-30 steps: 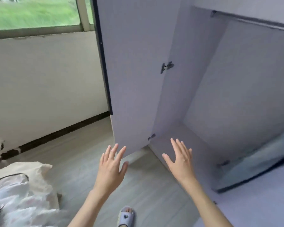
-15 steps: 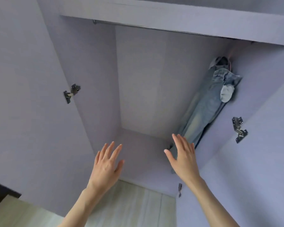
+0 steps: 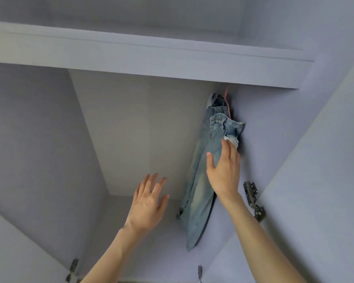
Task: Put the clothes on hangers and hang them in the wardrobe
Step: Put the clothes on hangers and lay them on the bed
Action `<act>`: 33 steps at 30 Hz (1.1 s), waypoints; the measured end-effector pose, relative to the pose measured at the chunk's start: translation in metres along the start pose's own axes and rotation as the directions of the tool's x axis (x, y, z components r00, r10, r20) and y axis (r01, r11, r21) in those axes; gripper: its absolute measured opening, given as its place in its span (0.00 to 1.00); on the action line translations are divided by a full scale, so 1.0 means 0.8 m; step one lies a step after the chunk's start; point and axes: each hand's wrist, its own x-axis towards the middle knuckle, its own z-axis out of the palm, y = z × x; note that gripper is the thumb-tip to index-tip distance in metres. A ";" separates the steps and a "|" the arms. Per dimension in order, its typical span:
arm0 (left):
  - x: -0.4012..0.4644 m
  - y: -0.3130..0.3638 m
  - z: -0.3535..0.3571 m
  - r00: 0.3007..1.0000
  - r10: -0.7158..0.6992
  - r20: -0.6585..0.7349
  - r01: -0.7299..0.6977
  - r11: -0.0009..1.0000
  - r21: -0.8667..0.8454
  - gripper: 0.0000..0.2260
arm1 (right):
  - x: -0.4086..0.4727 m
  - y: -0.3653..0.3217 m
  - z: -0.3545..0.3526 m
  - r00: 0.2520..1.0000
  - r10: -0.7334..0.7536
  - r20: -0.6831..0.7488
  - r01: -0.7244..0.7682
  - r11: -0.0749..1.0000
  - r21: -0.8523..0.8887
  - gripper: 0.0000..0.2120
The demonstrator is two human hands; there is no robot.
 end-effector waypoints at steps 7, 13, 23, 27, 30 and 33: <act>0.083 0.014 0.011 0.998 0.062 -0.020 -0.063 0.998 -0.027 0.18 | 0.136 0.003 0.021 0.997 0.076 0.004 -0.075 0.992 -0.101 0.29; 0.128 -0.001 0.002 0.994 0.098 -0.039 -0.100 0.994 -0.047 0.18 | 0.188 0.015 0.036 0.948 0.289 0.131 -0.258 0.942 -0.215 0.16; 0.134 -0.032 -0.017 0.998 0.052 -0.026 -0.053 0.998 -0.031 0.22 | 0.183 0.011 0.051 0.980 0.195 -0.037 -0.195 0.981 0.013 0.13; 0.128 -0.039 -0.027 0.999 0.024 -0.047 -0.026 0.999 -0.043 0.24 | 0.165 -0.007 0.053 0.995 0.038 -0.094 -0.034 0.999 0.041 0.11; 0.115 -0.042 -0.031 0.999 -0.025 -0.026 0.023 0.996 -0.087 0.27 | 0.133 -0.010 0.062 0.998 -0.062 -0.026 0.064 0.994 0.087 0.11; 0.102 -0.050 -0.047 0.994 -0.088 -0.068 0.077 0.986 -0.150 0.24 | 0.093 -0.007 0.075 0.980 -0.198 0.038 0.192 0.975 0.114 0.17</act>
